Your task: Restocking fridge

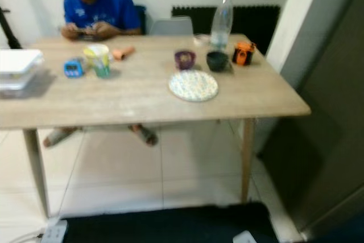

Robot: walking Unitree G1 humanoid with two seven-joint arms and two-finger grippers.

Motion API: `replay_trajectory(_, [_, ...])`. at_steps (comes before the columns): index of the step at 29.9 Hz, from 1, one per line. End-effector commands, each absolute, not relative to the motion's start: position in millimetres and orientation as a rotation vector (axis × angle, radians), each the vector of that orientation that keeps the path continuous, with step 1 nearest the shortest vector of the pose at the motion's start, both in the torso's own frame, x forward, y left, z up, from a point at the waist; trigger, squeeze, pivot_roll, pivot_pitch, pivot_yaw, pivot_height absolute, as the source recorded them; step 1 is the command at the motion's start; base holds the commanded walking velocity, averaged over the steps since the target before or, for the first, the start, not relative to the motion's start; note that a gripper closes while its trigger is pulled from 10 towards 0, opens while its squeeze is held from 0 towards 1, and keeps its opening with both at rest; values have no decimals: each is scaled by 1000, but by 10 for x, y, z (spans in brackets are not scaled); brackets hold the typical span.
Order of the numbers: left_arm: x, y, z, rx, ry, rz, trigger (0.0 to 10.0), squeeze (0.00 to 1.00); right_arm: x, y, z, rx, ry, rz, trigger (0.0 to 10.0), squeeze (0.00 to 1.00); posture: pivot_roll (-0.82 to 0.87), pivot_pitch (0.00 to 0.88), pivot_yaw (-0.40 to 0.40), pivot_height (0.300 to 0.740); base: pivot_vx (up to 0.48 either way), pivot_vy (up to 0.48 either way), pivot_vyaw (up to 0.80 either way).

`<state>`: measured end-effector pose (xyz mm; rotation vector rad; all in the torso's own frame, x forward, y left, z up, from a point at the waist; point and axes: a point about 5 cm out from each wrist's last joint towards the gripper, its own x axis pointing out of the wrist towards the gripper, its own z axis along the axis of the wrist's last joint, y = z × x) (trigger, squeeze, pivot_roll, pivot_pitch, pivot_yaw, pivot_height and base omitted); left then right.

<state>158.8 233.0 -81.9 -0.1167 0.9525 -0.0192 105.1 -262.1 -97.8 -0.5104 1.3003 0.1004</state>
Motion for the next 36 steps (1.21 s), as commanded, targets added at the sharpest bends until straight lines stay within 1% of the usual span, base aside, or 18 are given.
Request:
replay_trajectory(1, [1319, 2372, -925, -140, 1042, 43, 10000, 0, 1248, -2590, -928, -513, 1227, 99, 10000, 0, -41, 101, -34, 740, 0, 0, 0])
replay_trajectory(4, [1318, 2346, -938, -152, 1038, 74, 10000, 0, 1235, -2601, -929, -517, 1234, 98, 10000, 0, -39, 106, -38, 740, 0, 0, 0])
replay_trajectory(9, [1385, 2296, -926, -175, 1013, 72, 10000, 0, 1226, -2611, -929, -518, 1238, 96, 10000, 0, -39, 109, -38, 740, 0, 0, 0])
replay_trajectory(14, [1431, 2269, -915, -165, 1009, 49, 10000, 0, 1225, -2607, -930, -514, 1238, 96, 10000, 0, -41, 110, -35, 740, 480, 0, 0])
replay_trajectory(18, [1444, 2283, -910, -160, 1001, 72, 10000, 0, 1223, -2601, -933, -510, 1238, 98, 10000, 0, -44, 111, -33, 740, 422, 0, 0])
replay_trajectory(30, [1428, 2288, -915, -146, 1007, 73, 10000, 0, 1175, -2586, -952, -502, 1250, 103, 10000, 0, -41, 114, -29, 740, 0, 0, 0])
replay_trajectory(36, [1404, 2244, -934, -152, 1014, 61, 10000, 0, 1193, -2569, -951, -504, 1244, 107, 10000, 0, -36, 116, -35, 740, 0, 0, 0])
